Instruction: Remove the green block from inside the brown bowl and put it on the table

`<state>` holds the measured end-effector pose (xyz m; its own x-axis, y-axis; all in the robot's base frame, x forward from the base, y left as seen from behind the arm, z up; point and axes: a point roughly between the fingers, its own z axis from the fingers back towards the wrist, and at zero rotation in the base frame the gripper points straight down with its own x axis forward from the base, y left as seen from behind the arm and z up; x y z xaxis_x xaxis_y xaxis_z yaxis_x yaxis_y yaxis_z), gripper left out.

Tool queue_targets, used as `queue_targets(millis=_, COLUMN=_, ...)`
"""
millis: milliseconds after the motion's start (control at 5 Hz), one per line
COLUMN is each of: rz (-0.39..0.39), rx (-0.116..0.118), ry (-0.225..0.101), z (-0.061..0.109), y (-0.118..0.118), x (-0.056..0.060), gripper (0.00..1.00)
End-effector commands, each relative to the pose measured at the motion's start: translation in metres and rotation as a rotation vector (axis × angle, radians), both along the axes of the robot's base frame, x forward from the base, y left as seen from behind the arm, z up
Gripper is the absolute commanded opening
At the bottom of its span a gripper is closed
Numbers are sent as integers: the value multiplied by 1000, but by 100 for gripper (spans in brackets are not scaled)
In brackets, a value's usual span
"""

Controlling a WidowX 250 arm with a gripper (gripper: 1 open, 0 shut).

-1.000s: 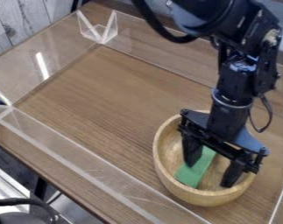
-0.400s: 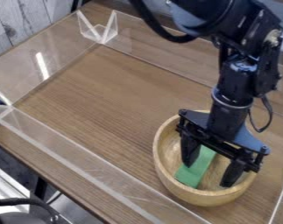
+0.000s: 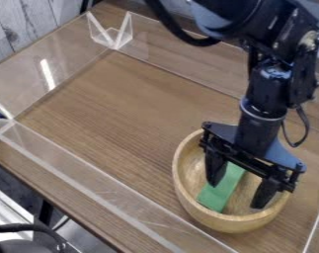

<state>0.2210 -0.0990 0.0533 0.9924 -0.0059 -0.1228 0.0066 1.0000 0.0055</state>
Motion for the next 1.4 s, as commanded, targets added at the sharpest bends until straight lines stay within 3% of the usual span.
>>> queue_targets(millis=0, rz=-11, rx=-21, ry=-63, z=14, y=-4, x=5, gripper=100)
queue_targets(millis=600, rz=0, rx=-16, ry=-76, z=14, y=-4, x=5, gripper=100)
queue_targets(millis=800, rz=5, rx=-15, ry=-72, z=11, y=-3, x=6, gripper=0)
queue_targets(millis=1200, rz=10, rx=-18, ry=-76, z=15, y=-1, x=7, gripper=0)
